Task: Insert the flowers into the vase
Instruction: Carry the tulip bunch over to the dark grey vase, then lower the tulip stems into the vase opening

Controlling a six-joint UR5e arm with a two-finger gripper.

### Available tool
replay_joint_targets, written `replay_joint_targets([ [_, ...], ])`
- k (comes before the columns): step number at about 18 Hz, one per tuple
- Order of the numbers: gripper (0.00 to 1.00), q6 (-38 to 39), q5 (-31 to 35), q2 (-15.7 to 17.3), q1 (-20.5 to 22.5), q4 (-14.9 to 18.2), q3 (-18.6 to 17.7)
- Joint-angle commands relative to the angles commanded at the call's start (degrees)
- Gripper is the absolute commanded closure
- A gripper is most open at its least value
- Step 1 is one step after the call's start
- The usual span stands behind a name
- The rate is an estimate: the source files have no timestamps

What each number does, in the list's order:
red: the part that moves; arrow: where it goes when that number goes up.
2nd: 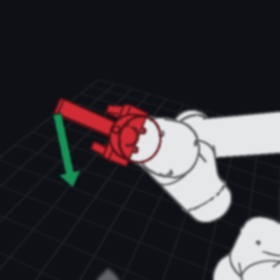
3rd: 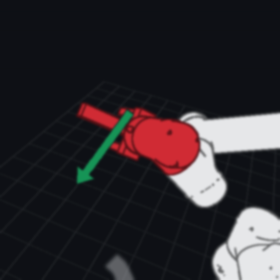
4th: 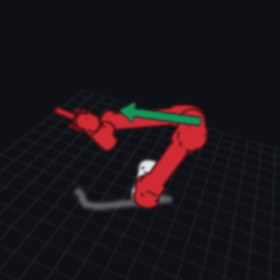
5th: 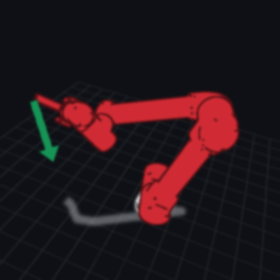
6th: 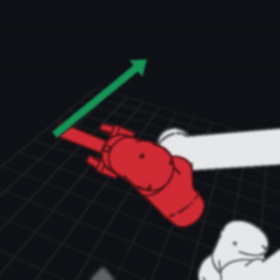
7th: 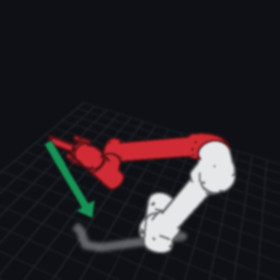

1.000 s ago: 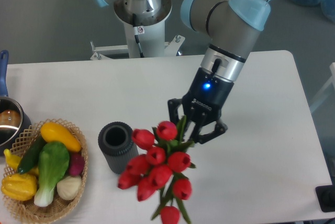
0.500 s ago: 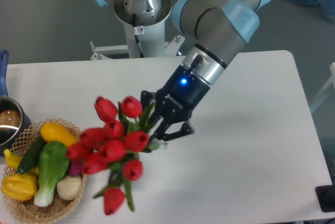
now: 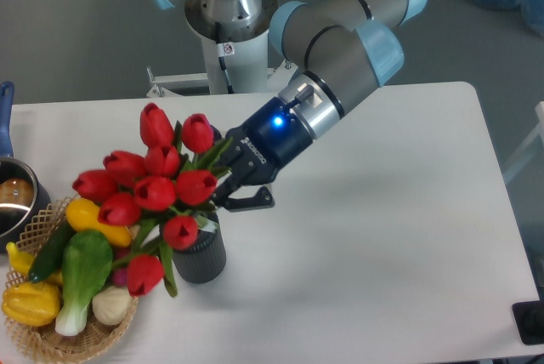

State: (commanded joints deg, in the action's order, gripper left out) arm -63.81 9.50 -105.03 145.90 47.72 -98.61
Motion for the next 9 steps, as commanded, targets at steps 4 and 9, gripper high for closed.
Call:
replay_joint_targets([
  [4, 0.92, -0.87, -1.5, -0.09, -0.88, 0.0, -1.14],
  [9, 0.92, -3.94, -2.47, -0.35, -0.71, 0.0, -3.34],
])
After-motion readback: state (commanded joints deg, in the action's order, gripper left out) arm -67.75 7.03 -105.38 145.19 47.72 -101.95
